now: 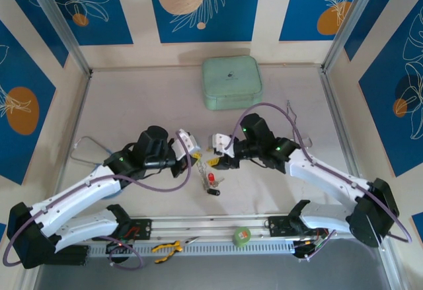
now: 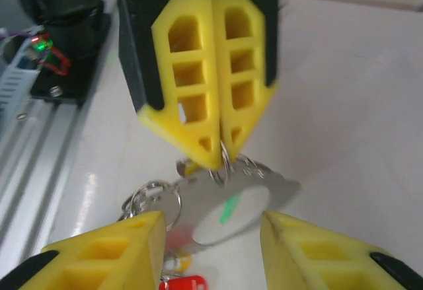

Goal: Put the keys on the keyring

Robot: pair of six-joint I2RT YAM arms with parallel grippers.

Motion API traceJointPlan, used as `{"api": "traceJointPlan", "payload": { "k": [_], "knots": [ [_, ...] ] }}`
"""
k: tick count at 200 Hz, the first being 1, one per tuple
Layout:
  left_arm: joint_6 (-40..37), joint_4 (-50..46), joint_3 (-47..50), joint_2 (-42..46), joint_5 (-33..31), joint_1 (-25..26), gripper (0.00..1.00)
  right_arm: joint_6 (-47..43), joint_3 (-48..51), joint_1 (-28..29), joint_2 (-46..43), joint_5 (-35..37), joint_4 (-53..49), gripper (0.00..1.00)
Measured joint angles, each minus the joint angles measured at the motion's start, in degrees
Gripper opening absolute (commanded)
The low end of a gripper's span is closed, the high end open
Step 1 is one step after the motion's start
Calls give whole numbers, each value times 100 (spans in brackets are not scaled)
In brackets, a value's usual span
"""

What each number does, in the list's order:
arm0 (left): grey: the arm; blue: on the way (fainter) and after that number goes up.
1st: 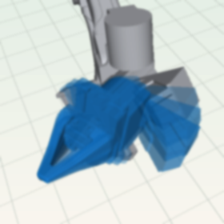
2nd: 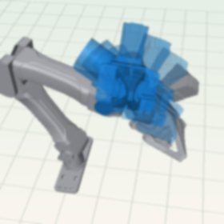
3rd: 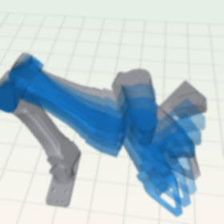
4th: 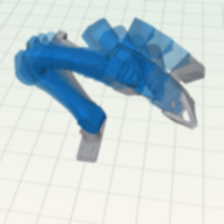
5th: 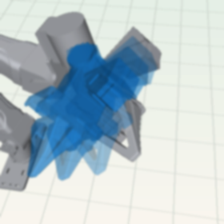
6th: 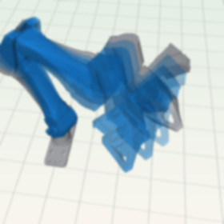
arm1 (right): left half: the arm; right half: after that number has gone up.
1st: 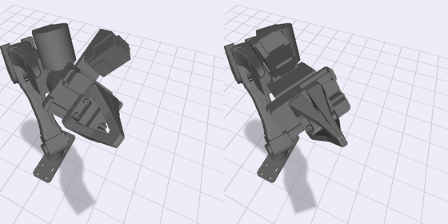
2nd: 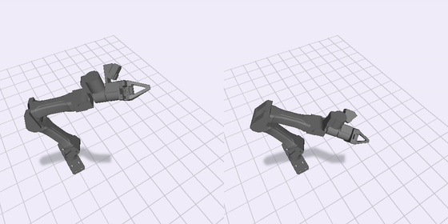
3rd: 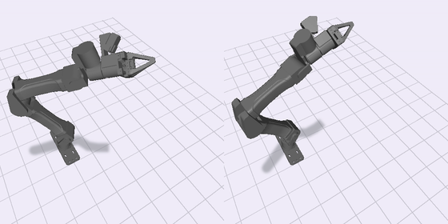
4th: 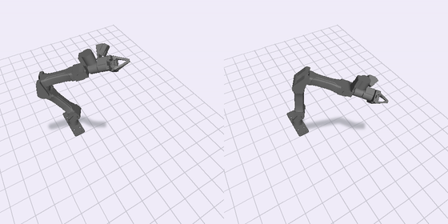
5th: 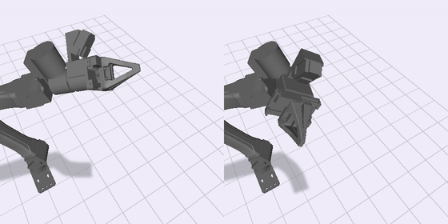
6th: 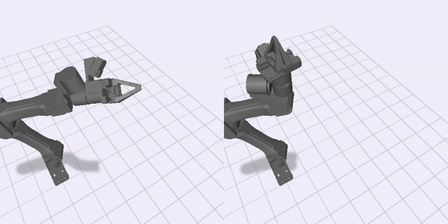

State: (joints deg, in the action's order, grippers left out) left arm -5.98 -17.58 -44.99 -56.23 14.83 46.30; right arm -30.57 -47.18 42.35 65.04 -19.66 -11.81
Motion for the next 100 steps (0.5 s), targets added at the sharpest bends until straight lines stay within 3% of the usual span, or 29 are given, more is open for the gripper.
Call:
{"api": "traceJointPlan", "payload": {
  "k": [21,44,74,100],
  "knots": [
    [1134,-317,-295,-52,-573,0,0,358,81,-39,-494,282,151,42],
    [2356,-885,-691,-76,-1228,0,0,831,328,527,-774,765,765,41],
    [3823,-1574,-1196,-90,-1956,0,0,1379,656,1572,-319,1390,1768,42],
    [4813,-1939,-1373,-90,-2190,0,0,1888,874,1773,330,1832,2562,44]
  ]
}}
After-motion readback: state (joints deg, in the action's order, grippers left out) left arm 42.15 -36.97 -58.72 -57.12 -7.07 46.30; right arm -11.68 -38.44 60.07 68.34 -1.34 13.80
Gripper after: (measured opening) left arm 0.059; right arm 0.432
